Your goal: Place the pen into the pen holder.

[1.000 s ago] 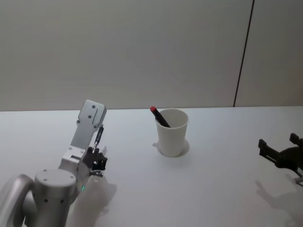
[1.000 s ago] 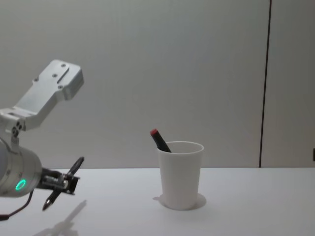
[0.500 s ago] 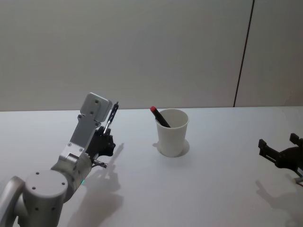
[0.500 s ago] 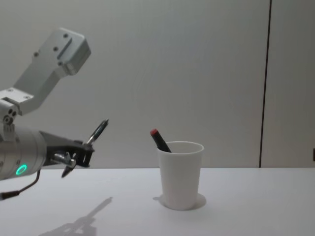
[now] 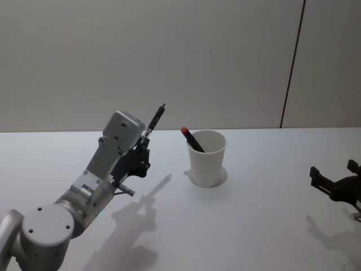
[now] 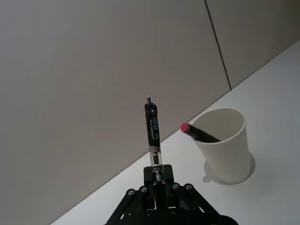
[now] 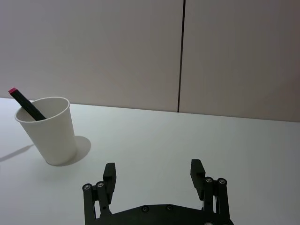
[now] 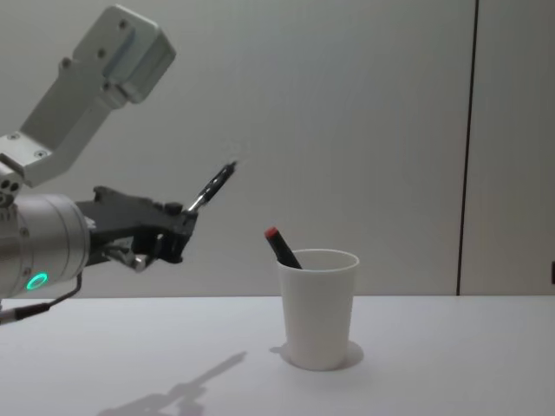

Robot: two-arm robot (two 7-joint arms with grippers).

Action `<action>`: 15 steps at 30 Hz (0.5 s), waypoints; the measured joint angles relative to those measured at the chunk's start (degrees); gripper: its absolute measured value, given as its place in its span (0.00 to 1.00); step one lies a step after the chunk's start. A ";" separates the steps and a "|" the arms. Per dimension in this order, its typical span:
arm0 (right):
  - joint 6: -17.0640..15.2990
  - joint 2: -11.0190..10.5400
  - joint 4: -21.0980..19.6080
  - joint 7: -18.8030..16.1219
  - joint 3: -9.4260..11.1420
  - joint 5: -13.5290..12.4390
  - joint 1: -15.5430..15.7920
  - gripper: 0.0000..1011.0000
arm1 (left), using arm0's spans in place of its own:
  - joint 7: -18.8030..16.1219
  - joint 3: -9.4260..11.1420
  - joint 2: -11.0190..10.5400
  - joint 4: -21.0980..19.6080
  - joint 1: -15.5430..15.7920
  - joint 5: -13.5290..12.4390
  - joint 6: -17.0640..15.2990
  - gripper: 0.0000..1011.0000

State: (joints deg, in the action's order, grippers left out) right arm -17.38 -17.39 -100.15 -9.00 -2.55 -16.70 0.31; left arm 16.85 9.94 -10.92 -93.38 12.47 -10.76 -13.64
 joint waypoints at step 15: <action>0.00 0.00 0.00 0.00 0.00 0.00 0.00 0.99 | 10.34 -0.06 -1.42 2.48 1.92 4.26 11.51 0.13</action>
State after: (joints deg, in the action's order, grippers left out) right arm -17.38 -17.39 -100.15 -9.00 -2.55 -16.70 0.31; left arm 27.19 9.88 -12.33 -90.90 14.39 -6.50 -2.13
